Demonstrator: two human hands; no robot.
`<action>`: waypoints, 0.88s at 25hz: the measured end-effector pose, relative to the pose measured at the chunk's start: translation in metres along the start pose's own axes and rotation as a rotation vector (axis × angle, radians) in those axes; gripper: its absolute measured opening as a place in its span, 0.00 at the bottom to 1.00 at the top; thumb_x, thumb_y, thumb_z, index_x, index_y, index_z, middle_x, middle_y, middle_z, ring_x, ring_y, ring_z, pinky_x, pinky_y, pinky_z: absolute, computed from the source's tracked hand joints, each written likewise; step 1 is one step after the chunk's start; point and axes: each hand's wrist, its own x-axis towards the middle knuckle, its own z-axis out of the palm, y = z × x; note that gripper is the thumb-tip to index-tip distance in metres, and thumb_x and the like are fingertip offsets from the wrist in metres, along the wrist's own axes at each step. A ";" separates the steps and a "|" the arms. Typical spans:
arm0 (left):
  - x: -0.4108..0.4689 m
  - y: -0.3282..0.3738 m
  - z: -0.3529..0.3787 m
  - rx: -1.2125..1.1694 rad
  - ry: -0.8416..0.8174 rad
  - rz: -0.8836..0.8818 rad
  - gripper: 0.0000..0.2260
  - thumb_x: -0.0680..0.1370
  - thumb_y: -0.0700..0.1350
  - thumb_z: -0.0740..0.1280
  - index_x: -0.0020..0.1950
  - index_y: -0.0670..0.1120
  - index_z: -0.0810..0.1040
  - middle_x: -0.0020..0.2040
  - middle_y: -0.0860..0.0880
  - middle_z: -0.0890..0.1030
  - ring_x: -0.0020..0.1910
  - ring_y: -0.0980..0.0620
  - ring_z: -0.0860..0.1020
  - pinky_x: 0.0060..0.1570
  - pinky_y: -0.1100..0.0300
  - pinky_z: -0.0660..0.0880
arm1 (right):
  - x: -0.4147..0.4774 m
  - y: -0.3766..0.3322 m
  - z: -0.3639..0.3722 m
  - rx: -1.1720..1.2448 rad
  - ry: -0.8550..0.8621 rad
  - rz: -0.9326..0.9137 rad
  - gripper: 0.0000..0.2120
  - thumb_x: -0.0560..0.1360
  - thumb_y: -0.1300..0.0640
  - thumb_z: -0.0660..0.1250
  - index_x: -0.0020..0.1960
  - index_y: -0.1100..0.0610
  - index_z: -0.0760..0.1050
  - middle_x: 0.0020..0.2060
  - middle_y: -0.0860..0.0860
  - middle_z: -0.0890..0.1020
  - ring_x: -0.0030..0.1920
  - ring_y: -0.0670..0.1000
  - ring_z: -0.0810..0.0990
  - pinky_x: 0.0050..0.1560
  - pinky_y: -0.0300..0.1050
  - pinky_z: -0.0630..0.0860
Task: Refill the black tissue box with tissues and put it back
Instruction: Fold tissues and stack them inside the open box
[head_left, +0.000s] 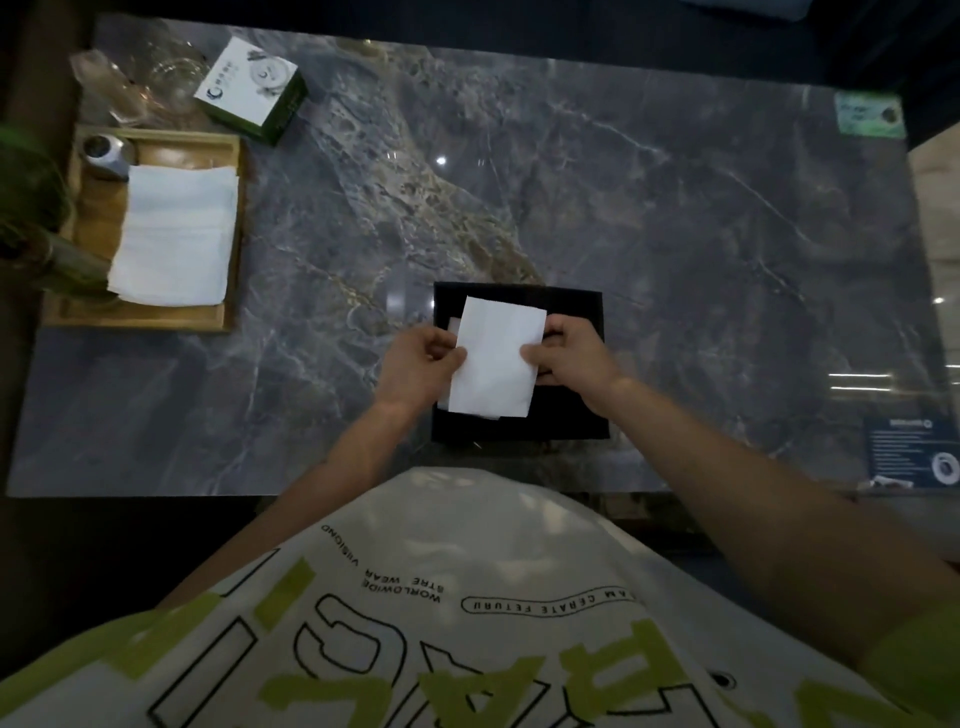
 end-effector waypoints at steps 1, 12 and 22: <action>0.000 -0.003 0.000 0.038 0.016 0.009 0.02 0.76 0.41 0.70 0.47 0.44 0.80 0.40 0.45 0.82 0.44 0.42 0.83 0.50 0.43 0.81 | 0.001 0.001 0.003 -0.012 0.007 -0.003 0.09 0.77 0.66 0.67 0.57 0.65 0.75 0.45 0.57 0.83 0.43 0.51 0.84 0.37 0.44 0.83; 0.002 -0.012 0.009 0.334 0.155 0.085 0.08 0.73 0.41 0.69 0.40 0.50 0.72 0.35 0.53 0.78 0.34 0.57 0.77 0.33 0.62 0.74 | 0.016 0.006 0.020 -0.479 0.052 -0.122 0.13 0.73 0.63 0.70 0.51 0.55 0.67 0.41 0.57 0.81 0.41 0.54 0.82 0.40 0.52 0.83; 0.002 0.002 0.018 0.704 -0.016 0.098 0.09 0.78 0.36 0.60 0.51 0.38 0.80 0.51 0.40 0.80 0.49 0.41 0.80 0.46 0.53 0.76 | 0.020 0.000 0.037 -0.745 0.001 -0.177 0.09 0.75 0.66 0.60 0.50 0.59 0.78 0.42 0.56 0.80 0.41 0.55 0.80 0.37 0.45 0.77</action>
